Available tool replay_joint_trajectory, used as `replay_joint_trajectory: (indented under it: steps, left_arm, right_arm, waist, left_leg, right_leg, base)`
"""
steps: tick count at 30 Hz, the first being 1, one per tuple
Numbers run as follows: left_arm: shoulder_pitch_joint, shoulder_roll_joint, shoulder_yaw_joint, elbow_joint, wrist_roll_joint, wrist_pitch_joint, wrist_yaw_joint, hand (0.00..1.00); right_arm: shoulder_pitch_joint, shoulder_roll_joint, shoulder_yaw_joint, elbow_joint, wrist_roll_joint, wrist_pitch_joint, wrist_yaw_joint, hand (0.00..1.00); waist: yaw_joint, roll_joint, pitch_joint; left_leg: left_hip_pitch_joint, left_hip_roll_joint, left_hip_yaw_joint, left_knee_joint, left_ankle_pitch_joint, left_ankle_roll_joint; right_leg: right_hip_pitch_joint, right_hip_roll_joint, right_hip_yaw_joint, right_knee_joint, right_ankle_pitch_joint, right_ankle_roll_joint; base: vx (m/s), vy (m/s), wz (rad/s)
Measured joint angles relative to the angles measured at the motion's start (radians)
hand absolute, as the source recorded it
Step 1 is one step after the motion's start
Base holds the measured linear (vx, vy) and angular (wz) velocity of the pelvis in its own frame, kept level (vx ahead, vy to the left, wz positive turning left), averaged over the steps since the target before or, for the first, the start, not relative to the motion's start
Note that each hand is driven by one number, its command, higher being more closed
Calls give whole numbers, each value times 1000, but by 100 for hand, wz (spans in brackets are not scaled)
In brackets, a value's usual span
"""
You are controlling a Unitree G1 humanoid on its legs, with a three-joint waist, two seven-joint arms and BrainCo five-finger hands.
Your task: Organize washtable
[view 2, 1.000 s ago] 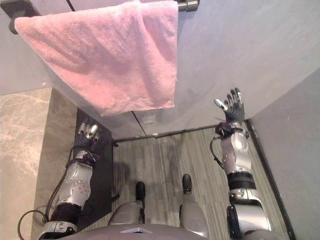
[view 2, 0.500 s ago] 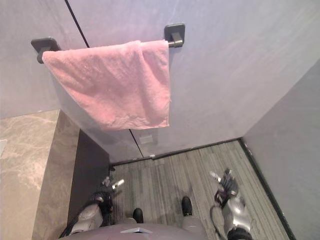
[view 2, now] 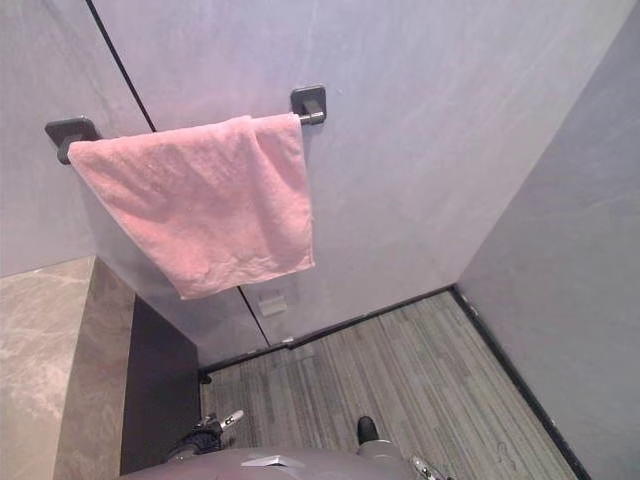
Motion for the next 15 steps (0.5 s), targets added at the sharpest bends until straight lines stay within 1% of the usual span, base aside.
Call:
replay_joint_trajectory:
  steps: [2, 4, 5, 6, 7, 8, 9, 10, 11, 12, 13, 14, 15]
  left_arm:
    - [-1, -1, 16, -7, -6, -2, 1, 0]
    - [-1, -3, 15, -24, -9, -4, 2, 0]
    - [-4, -6, 15, -44, -12, -7, 6, 0]
    - [-3, -17, 13, -60, -13, -9, 11, 0]
    - [-4, -18, 10, -64, -15, -13, 14, 0]
    - [-9, 0, 8, -62, -29, -24, 27, 0]
    - [-23, -2, 13, -82, -42, -25, 30, 0]
    - [-24, -2, 9, -89, -43, -26, 32, 0]
    - [-17, -2, 6, -85, -42, -26, 32, 0]
    - [-2, -7, 6, -78, -37, -23, 30, 0]
    - [9, -8, 7, -78, -35, -23, 29, 0]
    - [23, -12, 6, -71, -28, -21, 26, 0]
    - [37, -15, 5, -64, -25, -18, 23, 0]
  right_arm:
    - [-10, 0, 3, 0, -22, 0, 0, 0]
    - [-26, -2, 8, -1, -38, -1, -1, 0]
    - [-55, -10, 28, -3, -44, -2, -2, 0]
    - [-71, -20, 45, -5, -45, -5, -4, 0]
    - [-83, -25, 50, -7, -45, -6, -7, 0]
    - [-101, -22, 65, -10, -43, -15, -21, 0]
    - [-123, -31, 60, -8, -40, -33, -27, 0]
    - [-127, -38, 63, -18, -39, -38, -29, 0]
    - [-133, -48, 77, -28, -33, -41, -31, 0]
    - [-129, -51, 90, -52, -33, -48, -31, 0]
    - [-125, -51, 91, -55, -33, -50, -30, 0]
    - [-122, -52, 88, -59, -33, -53, -27, 0]
    - [-121, -53, 87, -59, -33, -51, -27, 0]
  waist:
    - [0, 2, 14]
    - [0, 4, 26]
    - [1, 9, 51]
    - [1, 15, 60]
    - [6, 19, 67]
    - [14, 3, 75]
    - [13, 2, 114]
    - [18, 14, 124]
    - [23, 31, 134]
    - [17, 51, 130]
    - [13, 58, 124]
    - [3, 70, 116]
    - [-4, 79, 110]
  left_leg:
    - [-37, 21, -33, 58, -17, -16]
    - [-89, 35, -79, 121, -23, -17]
    - [-144, 42, -135, 174, -28, -24]
    - [-186, 46, -173, 203, -23, -31]
    - [-207, 49, -199, 210, -11, -46]
    - [-198, 37, -224, 110, 76, -60]
    - [-262, 61, -113, 421, -52, -5]
    - [-289, 85, -69, 598, -110, 6]
    - [-286, 113, -28, 783, -152, 6]
    - [-236, 124, 19, 912, -170, 6]
    - [-204, 124, 37, 941, -171, 6]
    - [-133, 124, 53, 973, -168, 1]
    - [-68, 124, 57, 944, -148, -35]
  right_leg:
    - [-16, 13, -28, 50, -31, -6]
    - [-45, 21, -67, 110, -62, -20]
    - [-84, 23, -115, 192, -104, -32]
    - [-121, 27, -139, 258, -137, -47]
    - [-140, 29, -155, 294, -156, -55]
    - [-166, 10, -207, 319, -178, -81]
    - [-175, -26, -277, 354, -186, -101]
    - [-174, -26, -295, 367, -190, -108]
    - [-159, -19, -327, 365, -192, -119]
    - [-140, -16, -366, 348, -185, -128]
    - [-136, -17, -383, 341, -182, -133]
    - [-125, -16, -423, 314, -168, -139]
    - [-124, -11, -450, 287, -151, -143]
  base:
    - [-24, -90, 39]
    - [-55, -124, 73]
    - [-96, -167, 103]
    - [-117, -197, 109]
    - [-154, -231, 124]
    - [66, -164, 147]
    - [-66, -176, 144]
    - [-43, -101, 104]
    - [-299, -136, 82]
    - [-172, -97, 81]
    - [-183, -76, 101]
    - [-198, -45, 105]
    - [-195, -22, 101]
